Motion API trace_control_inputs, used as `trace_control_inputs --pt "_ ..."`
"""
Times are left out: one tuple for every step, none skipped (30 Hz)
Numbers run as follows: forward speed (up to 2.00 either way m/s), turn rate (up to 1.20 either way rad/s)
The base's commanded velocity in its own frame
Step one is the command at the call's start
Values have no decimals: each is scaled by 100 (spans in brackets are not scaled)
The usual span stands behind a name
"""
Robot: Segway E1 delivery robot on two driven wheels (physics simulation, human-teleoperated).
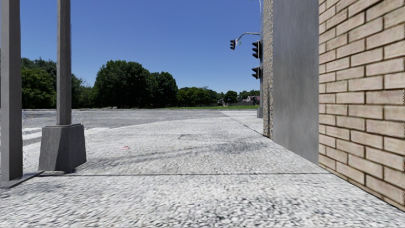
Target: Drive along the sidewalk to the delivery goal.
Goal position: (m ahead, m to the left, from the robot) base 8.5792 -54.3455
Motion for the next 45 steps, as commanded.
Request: trace_control_inputs --pt "200 0" --pt "200 0" --pt "200 0" --pt "200 0" --pt "200 0" --pt "200 0" --pt "200 0" --pt "200 0" --pt "200 0" --pt "200 0" --pt "200 0" --pt "200 0" --pt "200 0" --pt "200 0" --pt "200 0" --pt "200 0" --pt "200 0" --pt "200 0" --pt "200 0" --pt "200 0" --pt "200 0" --pt "200 0" --pt "200 0" --pt "200 0" --pt "200 0" --pt "200 0" --pt "200 0" --pt "200 0" --pt "200 0" --pt "200 0" --pt "200 0" --pt "200 0" --pt "200 0" --pt "200 0" --pt "200 0" --pt "200 0" --pt "200 0" --pt "200 0" --pt "200 0" --pt "200 0" --pt "200 0" --pt "200 -12" --pt "200 -12" --pt "200 -20" --pt "200 -22"
